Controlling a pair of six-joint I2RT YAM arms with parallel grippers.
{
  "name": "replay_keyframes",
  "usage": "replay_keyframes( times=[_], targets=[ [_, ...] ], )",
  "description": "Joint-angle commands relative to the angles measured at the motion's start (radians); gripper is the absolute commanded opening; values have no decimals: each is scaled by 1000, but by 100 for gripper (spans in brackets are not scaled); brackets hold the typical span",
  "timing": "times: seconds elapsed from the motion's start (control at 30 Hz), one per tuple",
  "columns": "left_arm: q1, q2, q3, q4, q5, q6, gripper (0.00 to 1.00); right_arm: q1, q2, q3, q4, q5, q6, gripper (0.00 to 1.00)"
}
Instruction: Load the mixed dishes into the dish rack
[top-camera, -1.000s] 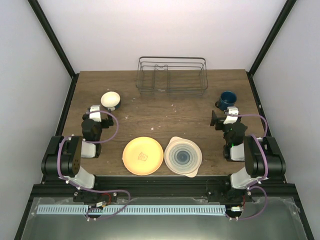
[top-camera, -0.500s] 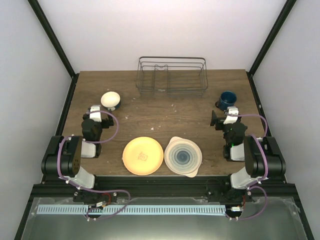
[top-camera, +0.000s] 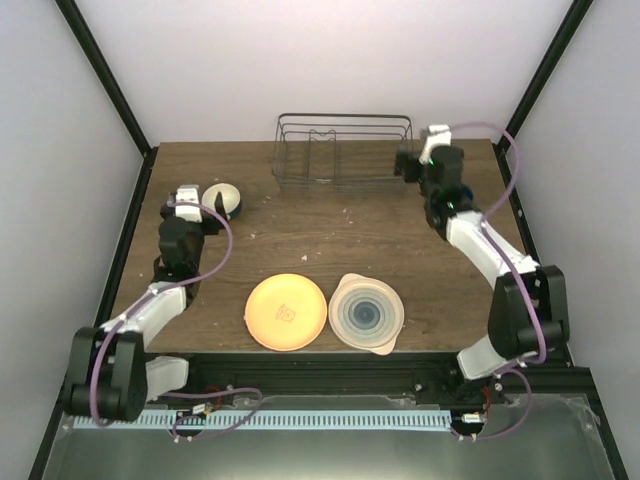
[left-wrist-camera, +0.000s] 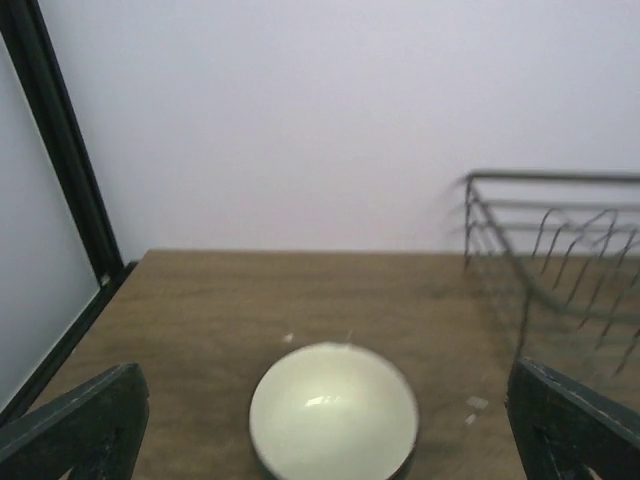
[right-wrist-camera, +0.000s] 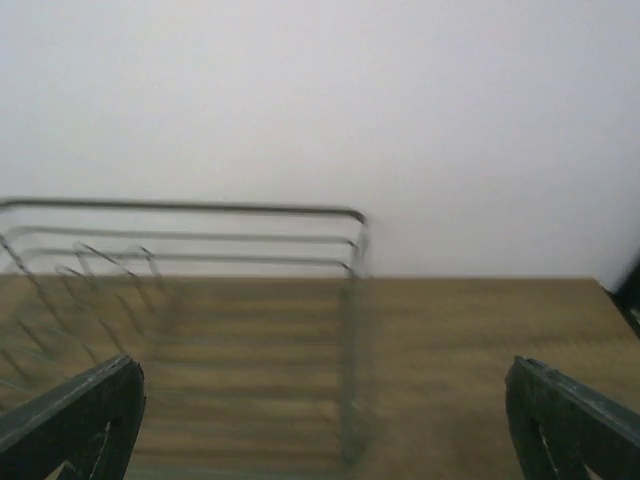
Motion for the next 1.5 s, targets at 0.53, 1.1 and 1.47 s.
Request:
replay_keyframes(
  times=[0.53, 1.1, 1.47],
  targets=[
    [-53, -309, 276, -893, 88, -226, 100, 285, 839, 1306, -1065, -53, 426, 100],
    [-56, -324, 240, -884, 106, -257, 100, 325, 940, 1310, -1065, -6, 457, 100],
    [-56, -298, 248, -889, 103, -259, 100, 334, 898, 1295, -1017, 39, 331, 100]
  ],
)
